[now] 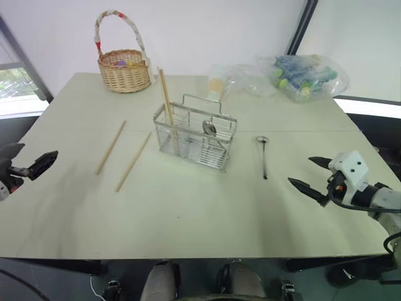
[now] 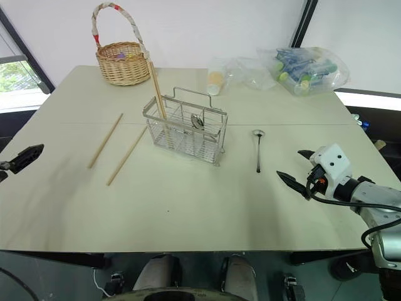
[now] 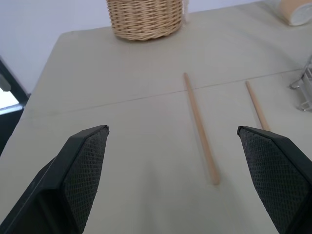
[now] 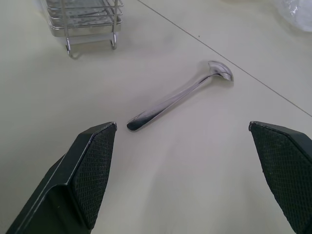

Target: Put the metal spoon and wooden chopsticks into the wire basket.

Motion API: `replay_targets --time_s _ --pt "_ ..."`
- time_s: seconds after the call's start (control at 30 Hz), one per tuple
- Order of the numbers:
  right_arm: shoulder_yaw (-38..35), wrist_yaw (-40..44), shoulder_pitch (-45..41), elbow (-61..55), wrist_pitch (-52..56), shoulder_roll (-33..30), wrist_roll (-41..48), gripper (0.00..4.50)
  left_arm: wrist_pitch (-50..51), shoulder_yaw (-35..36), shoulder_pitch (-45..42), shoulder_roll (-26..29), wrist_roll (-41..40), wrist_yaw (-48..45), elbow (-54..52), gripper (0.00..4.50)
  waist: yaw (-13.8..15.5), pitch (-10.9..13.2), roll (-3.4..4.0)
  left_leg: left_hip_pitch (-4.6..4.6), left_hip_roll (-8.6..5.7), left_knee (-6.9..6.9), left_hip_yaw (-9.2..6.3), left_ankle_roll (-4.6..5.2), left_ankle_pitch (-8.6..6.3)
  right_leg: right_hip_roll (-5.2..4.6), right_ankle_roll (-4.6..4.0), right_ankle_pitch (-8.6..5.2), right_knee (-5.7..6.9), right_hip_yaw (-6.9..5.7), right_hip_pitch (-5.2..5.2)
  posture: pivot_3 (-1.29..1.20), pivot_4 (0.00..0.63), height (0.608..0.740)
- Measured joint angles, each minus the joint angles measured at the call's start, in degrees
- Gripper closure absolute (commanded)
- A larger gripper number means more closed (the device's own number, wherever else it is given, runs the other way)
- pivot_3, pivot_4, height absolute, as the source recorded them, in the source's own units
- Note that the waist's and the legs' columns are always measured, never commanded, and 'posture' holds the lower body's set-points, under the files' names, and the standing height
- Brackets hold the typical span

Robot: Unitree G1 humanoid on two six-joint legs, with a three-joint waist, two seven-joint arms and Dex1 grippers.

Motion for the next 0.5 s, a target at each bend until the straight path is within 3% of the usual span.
replay_targets --time_s 0.5 --pt "0.0 -1.3 -4.6 0.1 1.5 -0.1 0.1 0.00 0.5 -2.2 -3.3 -0.9 -0.1 2.2 -1.6 0.03 0.0 0.0 0.00 0.05 0.00 0.01 -0.01 -0.01 0.01 0.01 -0.01 0.01 0.01 0.00 0.06 0.00 0.150 0.623"
